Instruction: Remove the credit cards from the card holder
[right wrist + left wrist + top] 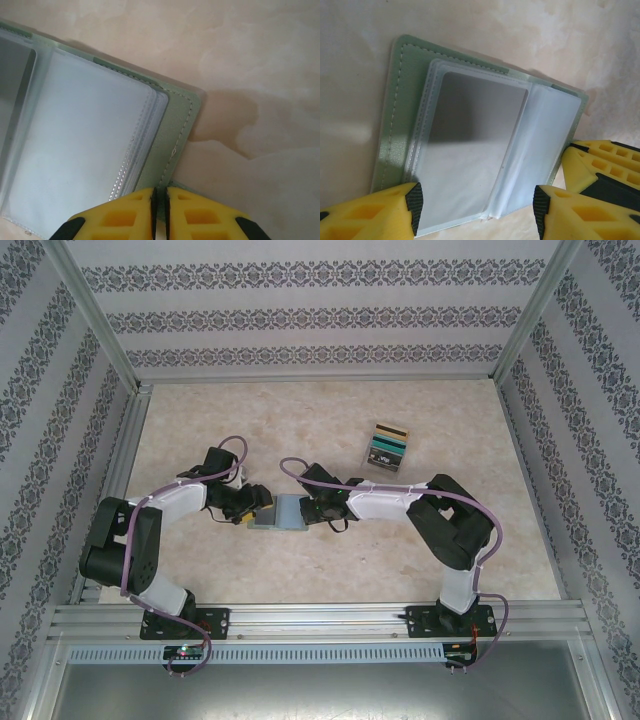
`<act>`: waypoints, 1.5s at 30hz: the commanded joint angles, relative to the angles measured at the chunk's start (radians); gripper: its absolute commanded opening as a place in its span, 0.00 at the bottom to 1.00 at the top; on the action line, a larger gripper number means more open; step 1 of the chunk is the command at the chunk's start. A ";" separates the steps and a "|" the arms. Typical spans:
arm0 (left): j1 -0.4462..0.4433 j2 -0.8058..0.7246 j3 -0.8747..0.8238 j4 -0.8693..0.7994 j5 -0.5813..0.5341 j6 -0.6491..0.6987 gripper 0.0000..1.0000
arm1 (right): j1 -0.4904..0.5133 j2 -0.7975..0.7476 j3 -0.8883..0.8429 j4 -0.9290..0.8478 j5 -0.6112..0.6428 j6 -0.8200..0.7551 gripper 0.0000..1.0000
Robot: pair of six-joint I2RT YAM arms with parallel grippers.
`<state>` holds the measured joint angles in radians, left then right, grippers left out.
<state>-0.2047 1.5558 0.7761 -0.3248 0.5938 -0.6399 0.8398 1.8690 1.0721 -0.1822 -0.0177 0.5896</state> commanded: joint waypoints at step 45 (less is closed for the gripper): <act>-0.029 -0.111 -0.064 0.188 0.128 -0.064 0.62 | 0.004 0.058 0.015 -0.023 -0.025 0.030 0.17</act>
<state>-0.2214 1.4715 0.7235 -0.1875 0.6884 -0.6918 0.8398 1.8748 1.0805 -0.1905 -0.0242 0.6006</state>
